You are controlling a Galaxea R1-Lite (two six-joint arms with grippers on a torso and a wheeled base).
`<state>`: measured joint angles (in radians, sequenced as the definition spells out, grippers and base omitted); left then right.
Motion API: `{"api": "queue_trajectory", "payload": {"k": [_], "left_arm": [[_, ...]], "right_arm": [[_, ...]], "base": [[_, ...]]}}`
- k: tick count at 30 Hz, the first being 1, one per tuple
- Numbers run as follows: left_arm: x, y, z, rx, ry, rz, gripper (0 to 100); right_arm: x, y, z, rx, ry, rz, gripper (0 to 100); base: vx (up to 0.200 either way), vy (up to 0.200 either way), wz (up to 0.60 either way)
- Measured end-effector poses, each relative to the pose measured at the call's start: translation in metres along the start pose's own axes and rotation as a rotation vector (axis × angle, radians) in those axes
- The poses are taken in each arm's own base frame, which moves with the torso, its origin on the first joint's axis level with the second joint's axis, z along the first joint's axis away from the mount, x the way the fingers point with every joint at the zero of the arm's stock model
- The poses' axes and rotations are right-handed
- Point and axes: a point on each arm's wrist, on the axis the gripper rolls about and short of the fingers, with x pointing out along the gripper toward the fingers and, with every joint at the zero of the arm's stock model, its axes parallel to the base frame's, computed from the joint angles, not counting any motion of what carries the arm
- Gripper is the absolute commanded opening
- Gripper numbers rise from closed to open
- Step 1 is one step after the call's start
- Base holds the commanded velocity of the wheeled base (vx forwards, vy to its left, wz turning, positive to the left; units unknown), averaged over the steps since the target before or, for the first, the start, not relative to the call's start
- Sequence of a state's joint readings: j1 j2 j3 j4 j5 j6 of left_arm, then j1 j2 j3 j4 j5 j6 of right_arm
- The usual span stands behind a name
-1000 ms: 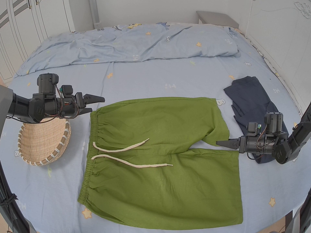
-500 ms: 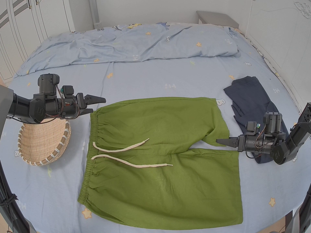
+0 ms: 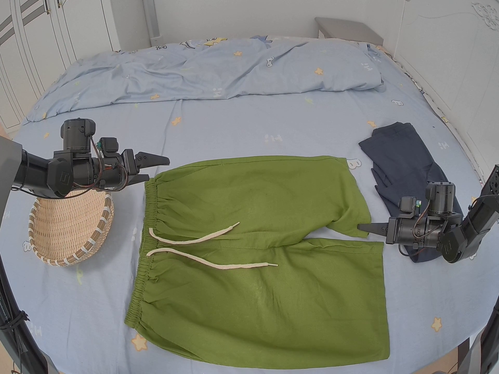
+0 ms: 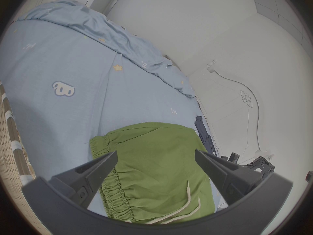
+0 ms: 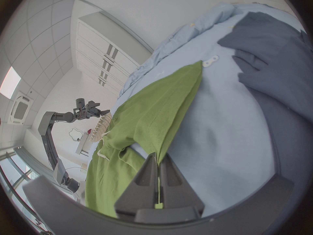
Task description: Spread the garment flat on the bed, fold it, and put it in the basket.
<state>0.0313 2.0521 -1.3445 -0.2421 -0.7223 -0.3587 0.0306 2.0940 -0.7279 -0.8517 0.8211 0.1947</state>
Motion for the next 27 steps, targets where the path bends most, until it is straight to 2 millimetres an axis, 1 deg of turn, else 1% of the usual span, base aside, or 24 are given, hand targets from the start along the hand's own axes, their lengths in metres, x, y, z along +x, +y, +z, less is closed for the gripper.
{"api": "queue_trajectory", "payload": {"k": [3, 7, 10, 13, 16, 20, 27], "left_arm": [[0.000, 0.000, 0.000, 0.000, 0.000, -0.001, 100], [0.000, 0.000, 0.000, 0.000, 0.000, -0.001, 100], [0.000, 0.000, 0.000, 0.001, 0.001, -0.001, 100], [0.000, 0.000, -0.001, -0.001, 0.002, -0.001, 100], [0.000, 0.000, -0.001, -0.002, 0.004, -0.001, 100], [0.000, -0.001, -0.001, -0.002, 0.005, -0.001, 100], [0.000, -0.001, -0.002, -0.003, 0.006, -0.001, 100]], "right_arm": [[-0.006, -0.004, -0.002, 0.044, 0.021, -0.021, 0], [-0.013, -0.007, -0.005, 0.143, 0.092, -0.051, 0], [-0.017, -0.008, -0.002, 0.210, 0.141, -0.069, 0], [-0.021, -0.010, 0.009, 0.245, 0.159, -0.084, 0], [-0.027, -0.014, 0.025, 0.239, 0.130, -0.097, 0], [-0.033, -0.018, 0.039, 0.227, 0.096, -0.111, 0], [-0.037, -0.022, 0.047, 0.235, 0.088, -0.123, 0]], "base": [[0.000, 0.000, 0.00], [0.000, 0.000, 0.00], [0.000, 0.000, 0.00], [0.000, 0.000, 0.00], [0.000, 0.000, 0.00], [0.000, 0.000, 0.00], [0.000, 0.000, 0.00]]}}
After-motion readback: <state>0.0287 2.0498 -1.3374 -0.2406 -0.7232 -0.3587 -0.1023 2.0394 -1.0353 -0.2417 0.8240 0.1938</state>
